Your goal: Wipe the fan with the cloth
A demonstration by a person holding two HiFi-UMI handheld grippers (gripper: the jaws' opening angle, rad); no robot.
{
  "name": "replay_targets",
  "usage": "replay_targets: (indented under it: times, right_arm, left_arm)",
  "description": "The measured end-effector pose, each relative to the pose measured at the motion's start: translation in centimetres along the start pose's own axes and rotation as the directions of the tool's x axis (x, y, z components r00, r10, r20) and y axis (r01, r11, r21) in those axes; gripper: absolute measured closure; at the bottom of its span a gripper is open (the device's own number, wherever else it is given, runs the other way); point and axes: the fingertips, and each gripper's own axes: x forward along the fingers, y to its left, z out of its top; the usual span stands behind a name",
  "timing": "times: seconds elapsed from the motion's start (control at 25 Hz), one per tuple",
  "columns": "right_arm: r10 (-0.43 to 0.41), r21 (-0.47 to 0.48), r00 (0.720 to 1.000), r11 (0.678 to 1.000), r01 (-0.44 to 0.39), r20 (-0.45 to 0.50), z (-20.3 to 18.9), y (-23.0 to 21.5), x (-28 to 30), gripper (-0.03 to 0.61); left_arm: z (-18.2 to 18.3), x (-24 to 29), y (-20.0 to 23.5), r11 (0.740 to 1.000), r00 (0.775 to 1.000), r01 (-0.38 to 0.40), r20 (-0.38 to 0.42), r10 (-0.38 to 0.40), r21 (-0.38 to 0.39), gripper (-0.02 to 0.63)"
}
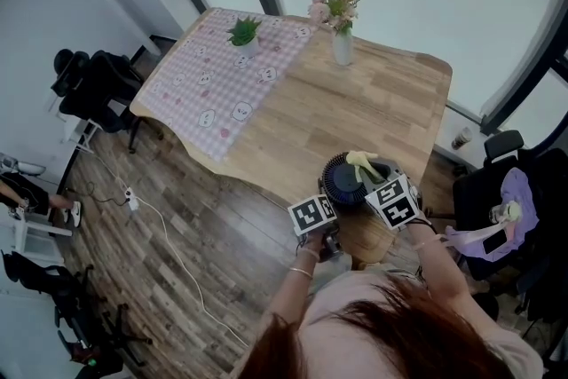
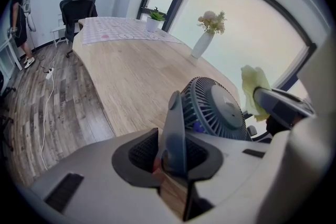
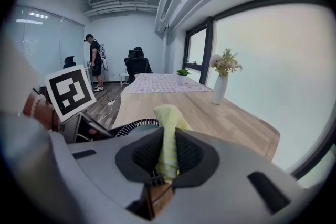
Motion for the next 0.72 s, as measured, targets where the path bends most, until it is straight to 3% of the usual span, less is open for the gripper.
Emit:
replay_targets:
  times: [0.72]
  right_arm:
    - [0.032,0.033,0.999,0.999,-0.032,0.004,-1.4,2.9,-3.1,0.528]
  left_arm:
    - [-2.0,-1.4,0.5,1.000,0.993,0.005,-0.121,-0.007,-0.017,0.442]
